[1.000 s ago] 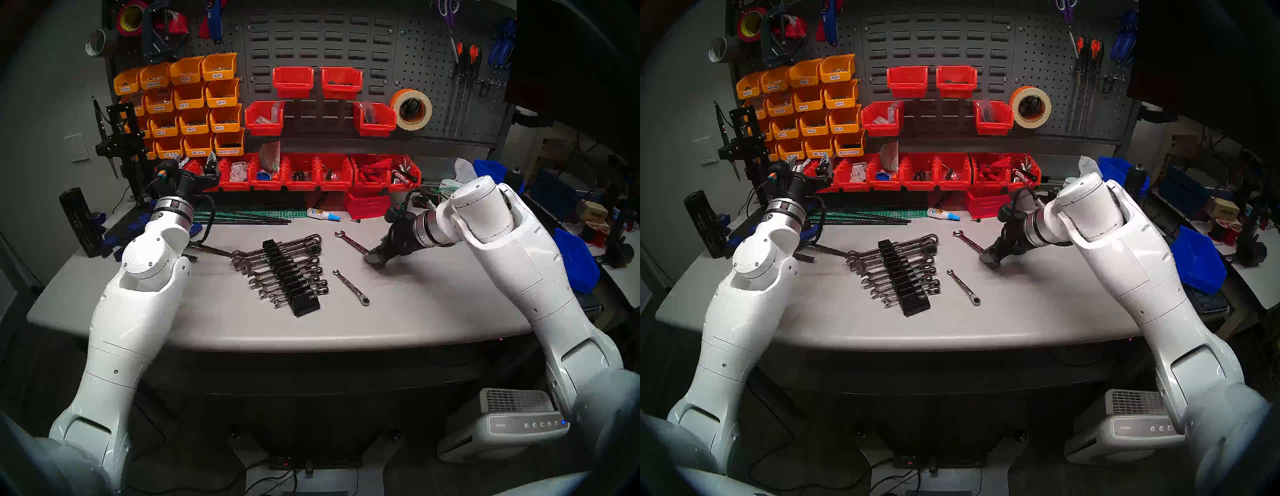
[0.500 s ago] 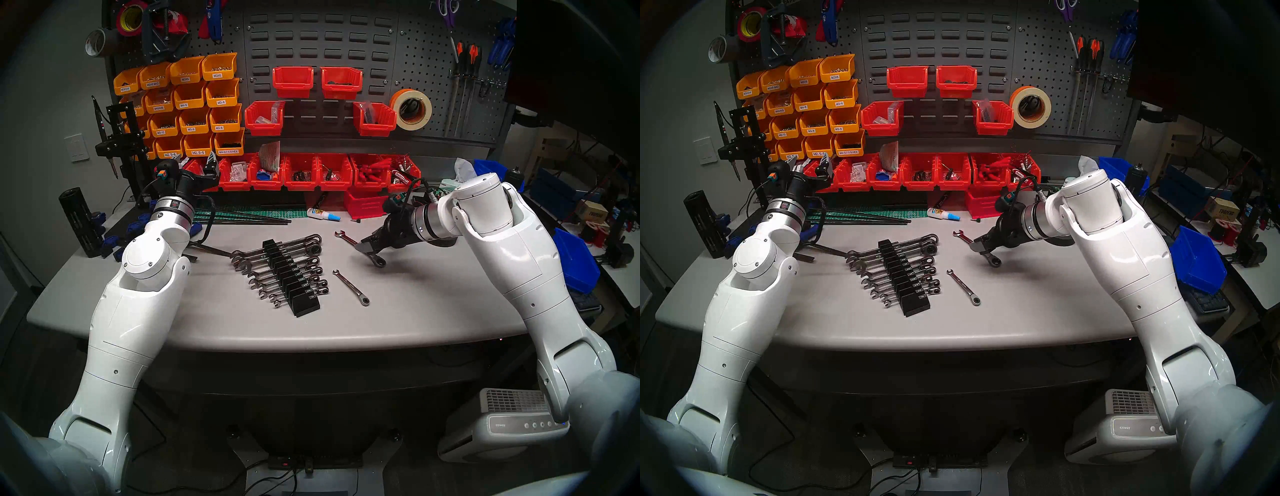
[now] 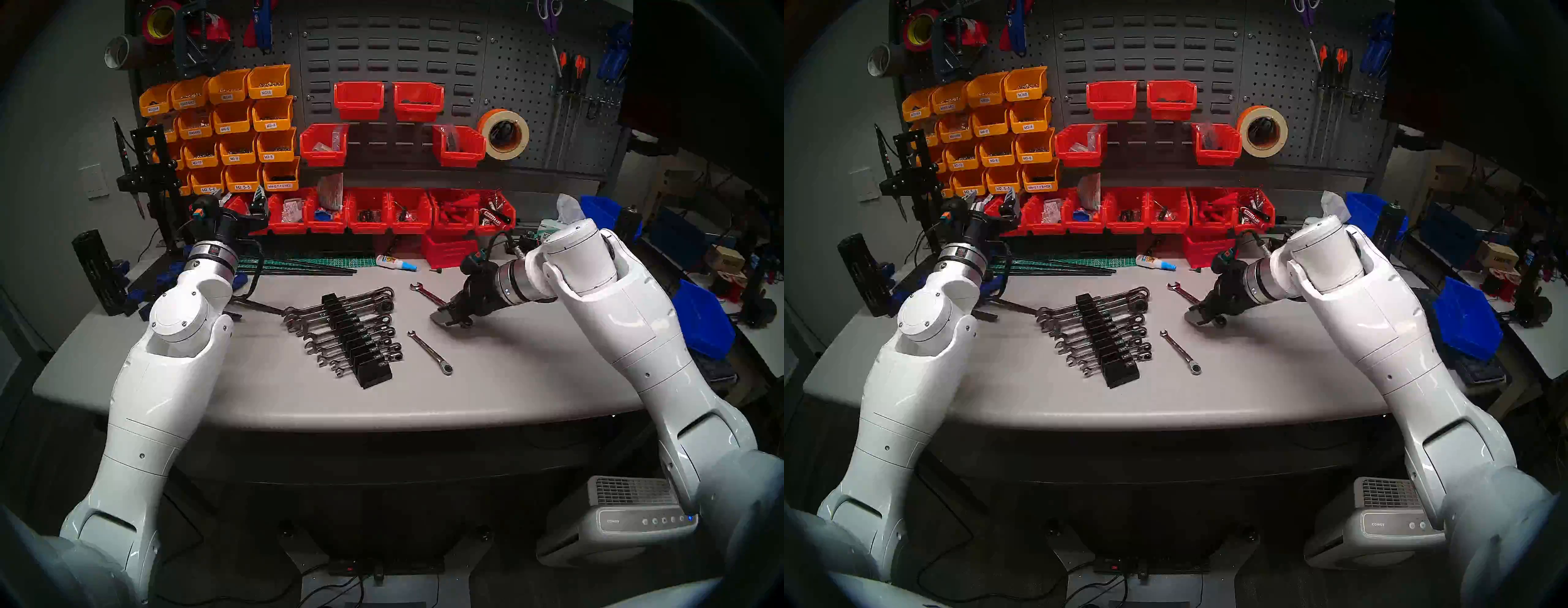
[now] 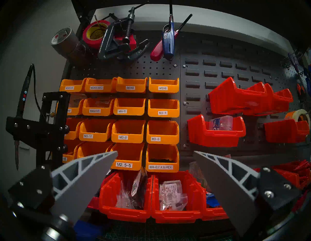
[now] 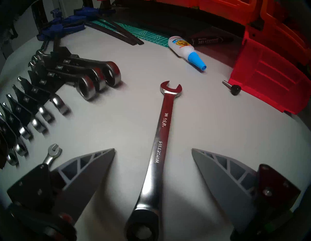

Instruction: Put the wrenches on the table into the correct slot in the case

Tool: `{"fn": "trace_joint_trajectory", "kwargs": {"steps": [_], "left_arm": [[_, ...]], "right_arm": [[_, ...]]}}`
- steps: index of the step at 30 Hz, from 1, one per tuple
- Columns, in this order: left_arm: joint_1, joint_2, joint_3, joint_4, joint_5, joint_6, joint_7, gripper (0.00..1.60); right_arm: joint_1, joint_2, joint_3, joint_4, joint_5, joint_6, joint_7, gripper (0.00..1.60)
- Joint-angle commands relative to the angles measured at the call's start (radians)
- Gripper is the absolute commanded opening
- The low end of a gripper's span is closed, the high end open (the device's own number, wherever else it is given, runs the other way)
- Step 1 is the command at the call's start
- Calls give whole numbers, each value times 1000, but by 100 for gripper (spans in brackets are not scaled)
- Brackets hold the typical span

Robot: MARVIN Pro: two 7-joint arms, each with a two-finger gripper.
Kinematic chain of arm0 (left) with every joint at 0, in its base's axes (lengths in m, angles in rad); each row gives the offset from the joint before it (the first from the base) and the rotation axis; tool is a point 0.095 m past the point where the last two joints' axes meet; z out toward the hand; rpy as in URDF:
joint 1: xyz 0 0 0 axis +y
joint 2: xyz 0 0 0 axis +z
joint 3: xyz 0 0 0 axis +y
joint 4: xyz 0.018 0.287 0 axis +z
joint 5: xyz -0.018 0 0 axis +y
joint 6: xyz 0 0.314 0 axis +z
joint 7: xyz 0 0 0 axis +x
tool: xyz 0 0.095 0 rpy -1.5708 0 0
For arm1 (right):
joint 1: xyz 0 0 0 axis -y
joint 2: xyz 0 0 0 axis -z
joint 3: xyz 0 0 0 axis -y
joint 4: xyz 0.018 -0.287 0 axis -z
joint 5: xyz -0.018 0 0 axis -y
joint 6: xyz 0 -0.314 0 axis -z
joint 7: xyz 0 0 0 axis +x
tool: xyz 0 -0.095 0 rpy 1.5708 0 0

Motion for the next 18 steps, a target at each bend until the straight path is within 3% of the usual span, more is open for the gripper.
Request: {"fn": "trace_joint_trajectory", "kwargs": {"steps": [1, 3, 5, 7, 13, 18], "left_arm": [[-33, 1, -8, -27, 1, -12, -2, 160], [-33, 1, -8, -27, 1, -12, -2, 160], [-33, 1, -8, -27, 1, -12, -2, 160], [-33, 1, -8, -27, 1, -12, -2, 160], [-33, 1, -8, -27, 1, -12, -2, 160], [-33, 1, -8, -27, 1, -12, -2, 160]], "right_arm": [[41, 43, -6, -18, 9, -2, 30, 132], [41, 53, -13, -21, 14, -2, 29, 108], [41, 61, -18, -23, 21, -2, 27, 102], [42, 70, -27, -25, 25, -2, 27, 78], [43, 84, -37, -30, 45, -2, 21, 75], [46, 98, -52, -39, 52, -2, 17, 57]]}}
